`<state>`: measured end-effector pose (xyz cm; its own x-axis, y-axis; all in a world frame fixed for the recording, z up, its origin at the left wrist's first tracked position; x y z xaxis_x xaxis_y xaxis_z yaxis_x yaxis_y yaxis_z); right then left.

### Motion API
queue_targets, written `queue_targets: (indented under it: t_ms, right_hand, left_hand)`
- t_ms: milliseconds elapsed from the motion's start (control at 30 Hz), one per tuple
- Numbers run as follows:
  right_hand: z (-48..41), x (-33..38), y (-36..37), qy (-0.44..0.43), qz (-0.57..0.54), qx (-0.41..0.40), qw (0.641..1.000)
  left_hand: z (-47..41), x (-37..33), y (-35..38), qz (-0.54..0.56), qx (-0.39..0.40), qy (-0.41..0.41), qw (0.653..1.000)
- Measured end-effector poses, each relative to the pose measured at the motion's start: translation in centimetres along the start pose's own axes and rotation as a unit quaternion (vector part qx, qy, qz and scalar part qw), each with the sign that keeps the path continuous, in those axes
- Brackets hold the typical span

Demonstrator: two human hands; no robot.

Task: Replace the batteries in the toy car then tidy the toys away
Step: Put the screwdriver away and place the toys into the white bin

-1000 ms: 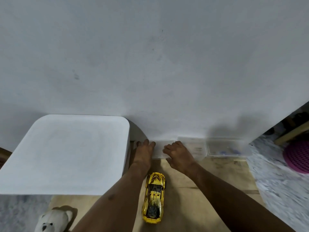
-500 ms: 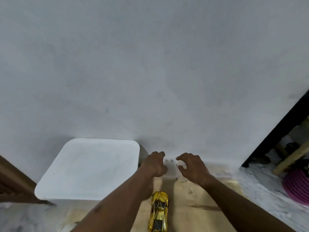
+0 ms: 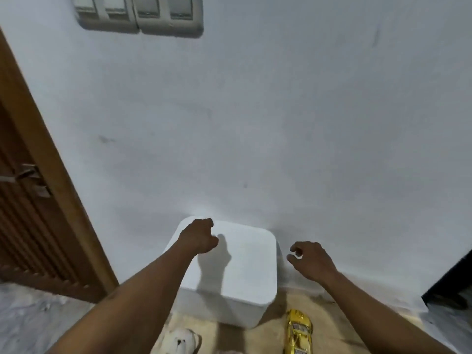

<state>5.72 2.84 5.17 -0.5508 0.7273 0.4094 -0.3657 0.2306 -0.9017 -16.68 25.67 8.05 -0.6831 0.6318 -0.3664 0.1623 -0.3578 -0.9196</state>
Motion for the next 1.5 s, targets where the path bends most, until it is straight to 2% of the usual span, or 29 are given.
queue_targets:
  t_ms: [167, 267, 367, 533, 667, 800, 967, 1267, 1367, 1500]
  right_hand:
    - [-1.2, 3.0, 3.7, 0.085, -0.062, 0.040, 0.994]
    - [-1.9, 4.0, 5.4, 0.135, -0.097, 0.062, 0.984]
    - [-2.4, 4.0, 6.7, 0.186, -0.143, 0.074, 0.969]
    - [-2.9, 3.8, 7.5, 0.224, -0.173, 0.099, 0.954]
    - [-2.8, 3.9, 7.7, 0.228, -0.142, 0.131, 0.954]
    - [-3.0, 3.9, 7.4, 0.238, -0.160, 0.142, 0.947]
    - [-2.6, 4.3, 7.1, 0.243, -0.150, 0.154, 0.946]
    - [-1.3, 4.2, 1.8, 0.170, -0.134, 0.028, 0.976]
    - [0.0, 2.3, -1.4, 0.172, -0.107, -0.019, 0.979]
    - [2.5, -4.9, -5.8, 0.216, -0.081, -0.071, 0.971]
  left_hand:
    - [1.4, 9.6, 0.1, 0.006, 0.001, -0.099, 0.995]
    - [1.4, 12.6, 2.1, 0.111, 0.038, -0.158, 0.980]
    - [0.6, 13.7, 3.5, 0.219, 0.028, -0.185, 0.958]
    - [-0.4, 14.6, 3.4, 0.236, -0.001, -0.205, 0.950]
    - [-1.3, 15.2, 3.7, 0.332, -0.005, -0.218, 0.918]
    - [-1.4, 15.3, 3.6, 0.385, -0.007, -0.234, 0.893]
    - [-1.4, 14.7, 2.4, 0.341, -0.032, -0.235, 0.910]
    - [1.0, 11.8, -2.2, 0.205, -0.138, -0.198, 0.948]
    - [1.6, 8.4, -2.6, 0.167, -0.151, -0.163, 0.961]
    - [2.6, 0.5, 0.3, 0.125, -0.132, -0.093, 0.979]
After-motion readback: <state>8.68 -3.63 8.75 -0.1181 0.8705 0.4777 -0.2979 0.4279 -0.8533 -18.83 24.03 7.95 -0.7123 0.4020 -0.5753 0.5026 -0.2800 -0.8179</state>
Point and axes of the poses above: each hand's wrist, its own z-axis away from the middle knuckle, its own y-axis out of the palm, x = y × z, the point moved 8 cm from there along -z, towards the middle knuckle, and after that the axes turned 7 degrees about y, right-handed, at the moved point
